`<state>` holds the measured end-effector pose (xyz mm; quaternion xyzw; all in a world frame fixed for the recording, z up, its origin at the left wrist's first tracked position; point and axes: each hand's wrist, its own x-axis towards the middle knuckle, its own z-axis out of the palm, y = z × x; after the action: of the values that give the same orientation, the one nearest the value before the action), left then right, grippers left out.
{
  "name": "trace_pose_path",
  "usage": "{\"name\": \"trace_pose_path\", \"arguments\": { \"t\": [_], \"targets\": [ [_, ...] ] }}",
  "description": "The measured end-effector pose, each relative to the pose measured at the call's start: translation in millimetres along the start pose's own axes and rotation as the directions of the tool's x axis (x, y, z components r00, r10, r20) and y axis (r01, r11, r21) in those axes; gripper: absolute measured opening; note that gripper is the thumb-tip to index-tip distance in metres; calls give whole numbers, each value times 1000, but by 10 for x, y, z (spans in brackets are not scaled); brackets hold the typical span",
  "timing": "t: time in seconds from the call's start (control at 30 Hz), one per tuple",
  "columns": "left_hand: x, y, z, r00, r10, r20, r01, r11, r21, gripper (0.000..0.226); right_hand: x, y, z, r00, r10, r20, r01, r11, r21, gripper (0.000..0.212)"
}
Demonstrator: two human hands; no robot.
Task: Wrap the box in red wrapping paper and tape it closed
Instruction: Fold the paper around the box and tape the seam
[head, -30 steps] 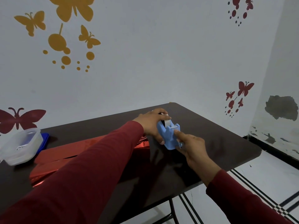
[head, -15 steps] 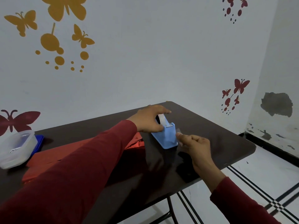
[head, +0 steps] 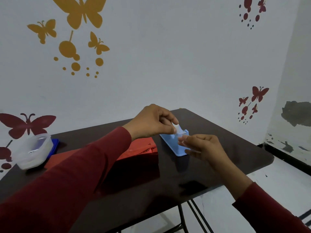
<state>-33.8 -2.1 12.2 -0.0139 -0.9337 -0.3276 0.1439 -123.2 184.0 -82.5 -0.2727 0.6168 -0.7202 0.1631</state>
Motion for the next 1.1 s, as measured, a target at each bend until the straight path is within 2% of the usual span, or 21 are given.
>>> {"name": "trace_pose_path", "arguments": {
  "t": [0.1,0.17,0.27,0.33,0.43,0.57,0.67,0.77,0.87,0.93,1.0,1.1],
  "targets": [
    [-214,61,-200,992,-7,-126,13,999,45,17,50,-67,63,991,99,93,-100,995,8,24],
    [-364,94,-372,981,-21,-191,34,997,63,16,97,-120,128,986,114,125,-113,993,-22,28],
    [-580,115,-638,970,-39,-239,62,994,86,17,194,-277,311,987,29,161,-13,995,-99,36],
    [-693,103,-782,962,-48,-269,79,992,103,17,247,-425,514,976,-65,209,83,993,-82,33],
    [-859,52,-981,947,-60,-315,109,984,140,17,321,-638,903,922,-173,347,185,983,0,40],
    [-1053,-79,-1160,915,-120,-386,172,980,101,16,405,-721,1265,864,-222,452,276,959,-58,45],
    [-1220,-230,-1196,886,-190,-422,231,972,48,15,440,-675,1411,869,-191,456,277,952,-130,45],
    [-1329,-448,-1122,865,-246,-438,285,958,24,20,483,-646,1511,887,-93,452,228,941,-252,44],
    [-1392,-734,-973,834,-212,-510,357,911,205,36,547,-624,1522,914,3,407,133,942,-307,44],
    [-1443,-891,-827,870,-210,-446,352,898,263,42,590,-585,1499,921,66,385,45,961,-272,44],
    [-1458,-1010,-653,938,-203,-282,302,876,376,54,638,-514,1500,911,164,378,-87,973,-212,42],
    [-1415,-1110,-434,972,-197,-128,234,768,596,66,698,-377,1580,889,277,365,-257,961,-103,42]
  ]
}}
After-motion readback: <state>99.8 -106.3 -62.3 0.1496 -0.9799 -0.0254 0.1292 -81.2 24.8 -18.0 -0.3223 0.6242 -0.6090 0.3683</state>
